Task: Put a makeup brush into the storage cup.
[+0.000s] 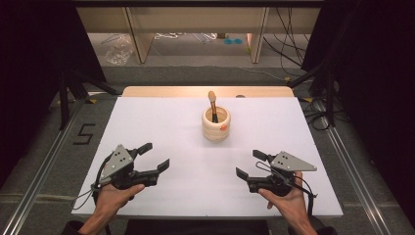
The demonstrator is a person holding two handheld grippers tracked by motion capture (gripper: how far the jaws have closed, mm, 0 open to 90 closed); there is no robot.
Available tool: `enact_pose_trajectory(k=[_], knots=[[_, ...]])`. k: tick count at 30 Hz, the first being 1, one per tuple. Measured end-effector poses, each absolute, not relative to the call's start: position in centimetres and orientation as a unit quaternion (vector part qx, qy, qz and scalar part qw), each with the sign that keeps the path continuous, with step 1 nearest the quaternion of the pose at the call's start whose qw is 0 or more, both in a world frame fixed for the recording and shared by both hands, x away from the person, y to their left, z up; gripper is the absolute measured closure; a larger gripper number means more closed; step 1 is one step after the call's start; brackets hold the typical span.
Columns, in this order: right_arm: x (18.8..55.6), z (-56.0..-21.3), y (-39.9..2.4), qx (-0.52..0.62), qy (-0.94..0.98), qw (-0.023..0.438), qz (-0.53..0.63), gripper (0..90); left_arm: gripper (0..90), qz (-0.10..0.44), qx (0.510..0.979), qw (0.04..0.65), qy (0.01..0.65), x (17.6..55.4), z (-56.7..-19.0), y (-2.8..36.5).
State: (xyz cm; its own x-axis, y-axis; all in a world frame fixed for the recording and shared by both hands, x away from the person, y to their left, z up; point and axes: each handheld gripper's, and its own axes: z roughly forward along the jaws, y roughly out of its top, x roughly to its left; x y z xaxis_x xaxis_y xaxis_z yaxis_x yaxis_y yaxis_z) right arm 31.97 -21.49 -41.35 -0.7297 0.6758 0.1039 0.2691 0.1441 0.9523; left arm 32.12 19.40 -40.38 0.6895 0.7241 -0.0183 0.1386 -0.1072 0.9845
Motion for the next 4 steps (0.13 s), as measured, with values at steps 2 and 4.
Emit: enact_pose_trajectory(k=[2,4], knots=[[31.96,-41.32,-21.52,0.322,0.734,0.178,0.570,16.6,19.4,0.246,0.701,0.595,0.307,32.11,-40.38,19.39],[31.98,-41.34,-21.52,0.323,0.733,0.180,0.571,16.6,19.4,0.245,0.700,0.596,0.307,32.10,-40.37,19.36]])
